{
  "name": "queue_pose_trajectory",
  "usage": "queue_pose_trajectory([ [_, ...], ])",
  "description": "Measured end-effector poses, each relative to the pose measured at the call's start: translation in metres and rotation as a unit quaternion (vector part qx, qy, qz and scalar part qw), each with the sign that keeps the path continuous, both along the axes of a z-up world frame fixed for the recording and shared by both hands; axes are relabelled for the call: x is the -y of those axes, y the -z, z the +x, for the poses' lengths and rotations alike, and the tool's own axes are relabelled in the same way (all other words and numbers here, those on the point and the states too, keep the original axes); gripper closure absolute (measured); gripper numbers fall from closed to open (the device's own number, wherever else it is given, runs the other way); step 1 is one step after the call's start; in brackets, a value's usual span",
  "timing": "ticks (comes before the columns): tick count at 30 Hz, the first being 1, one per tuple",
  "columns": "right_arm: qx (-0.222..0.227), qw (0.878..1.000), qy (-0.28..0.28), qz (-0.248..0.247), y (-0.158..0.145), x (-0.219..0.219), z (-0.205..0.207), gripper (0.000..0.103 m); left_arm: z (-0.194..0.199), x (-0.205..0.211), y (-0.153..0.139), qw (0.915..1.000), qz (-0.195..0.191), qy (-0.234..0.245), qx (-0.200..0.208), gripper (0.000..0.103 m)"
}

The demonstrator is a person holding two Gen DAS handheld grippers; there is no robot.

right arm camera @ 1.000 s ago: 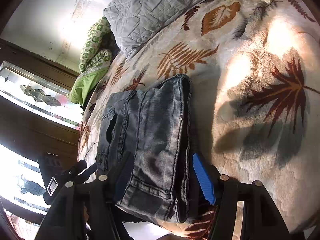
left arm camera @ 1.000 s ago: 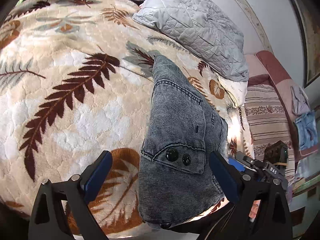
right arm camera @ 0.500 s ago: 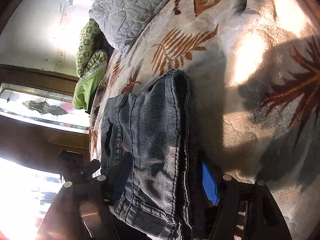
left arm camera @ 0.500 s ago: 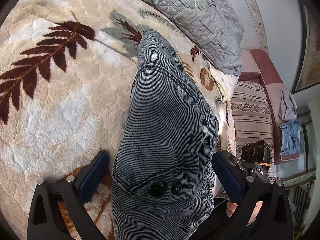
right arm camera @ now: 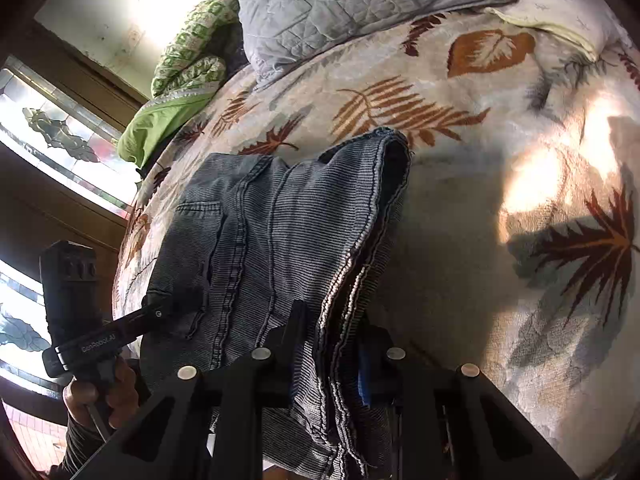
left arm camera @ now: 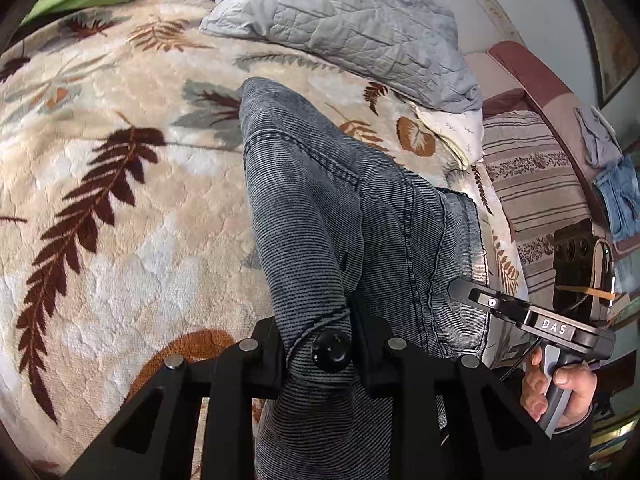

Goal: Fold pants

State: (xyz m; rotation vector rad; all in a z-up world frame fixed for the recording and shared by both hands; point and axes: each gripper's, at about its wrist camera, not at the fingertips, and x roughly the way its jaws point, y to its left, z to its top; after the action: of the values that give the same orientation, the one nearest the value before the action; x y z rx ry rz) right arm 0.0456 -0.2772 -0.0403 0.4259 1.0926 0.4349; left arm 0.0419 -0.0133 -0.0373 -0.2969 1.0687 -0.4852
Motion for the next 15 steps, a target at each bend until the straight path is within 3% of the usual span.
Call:
queue_pose_trajectory([
  [7, 0.095, 0.995, -0.021, -0.016, -0.069, -0.026, 0.004, 0.081, 0.009, -0.015, -0.059, 0.9943, 0.013, -0.009, 0.105, 0.076],
  [11, 0.121, 0.992, -0.026, -0.011, -0.085, -0.038, 0.027, 0.081, 0.037, -0.033, -0.067, 0.9937, 0.004, -0.021, 0.110, 0.076],
  [15, 0.119, 0.993, -0.025, 0.006, -0.074, -0.046, 0.055, 0.081, 0.064, -0.048, -0.053, 0.9943, -0.003, -0.036, 0.101, 0.075],
])
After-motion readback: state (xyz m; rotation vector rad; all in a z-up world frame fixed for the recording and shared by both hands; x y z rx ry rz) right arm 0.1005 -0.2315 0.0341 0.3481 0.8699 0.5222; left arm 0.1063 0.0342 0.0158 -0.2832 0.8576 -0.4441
